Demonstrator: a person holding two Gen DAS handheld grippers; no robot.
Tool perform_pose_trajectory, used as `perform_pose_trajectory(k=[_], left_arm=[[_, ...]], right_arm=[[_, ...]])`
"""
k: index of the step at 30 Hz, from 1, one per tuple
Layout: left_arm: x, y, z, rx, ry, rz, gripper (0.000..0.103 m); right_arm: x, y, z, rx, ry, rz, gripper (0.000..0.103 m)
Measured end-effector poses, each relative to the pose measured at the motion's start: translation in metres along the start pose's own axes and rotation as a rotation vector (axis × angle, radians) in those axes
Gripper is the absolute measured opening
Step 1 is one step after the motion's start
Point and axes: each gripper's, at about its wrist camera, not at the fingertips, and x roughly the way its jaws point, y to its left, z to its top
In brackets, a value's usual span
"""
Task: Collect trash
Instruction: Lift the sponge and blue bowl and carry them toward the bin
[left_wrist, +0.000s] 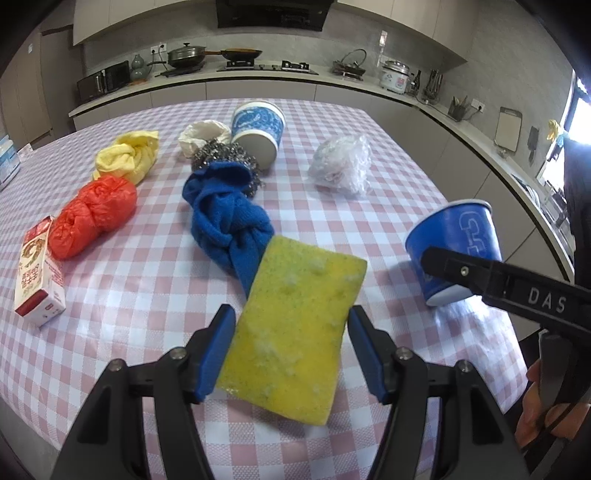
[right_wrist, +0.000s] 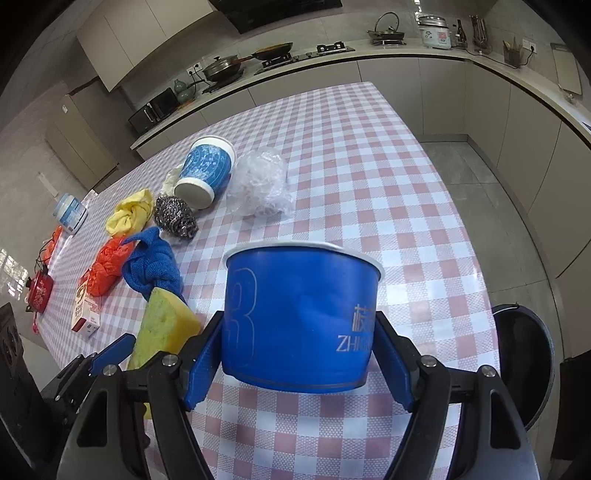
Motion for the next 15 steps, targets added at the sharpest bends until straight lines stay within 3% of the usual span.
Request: perform_pose_trajectory(k=[6,15], left_arm=[[0.000,-0.002,-0.005,-0.013,-0.011,-0.006,0.048],[-0.023,-0.015,-0.014,0.021,-0.081,-0.022,0.044]], right_arm=[[0.001,-0.003,-0.003,0.005,0.003,-0.001,0.078],[-0.007,-0.010,-0.009,0.006,-0.012,0.014,0.078]])
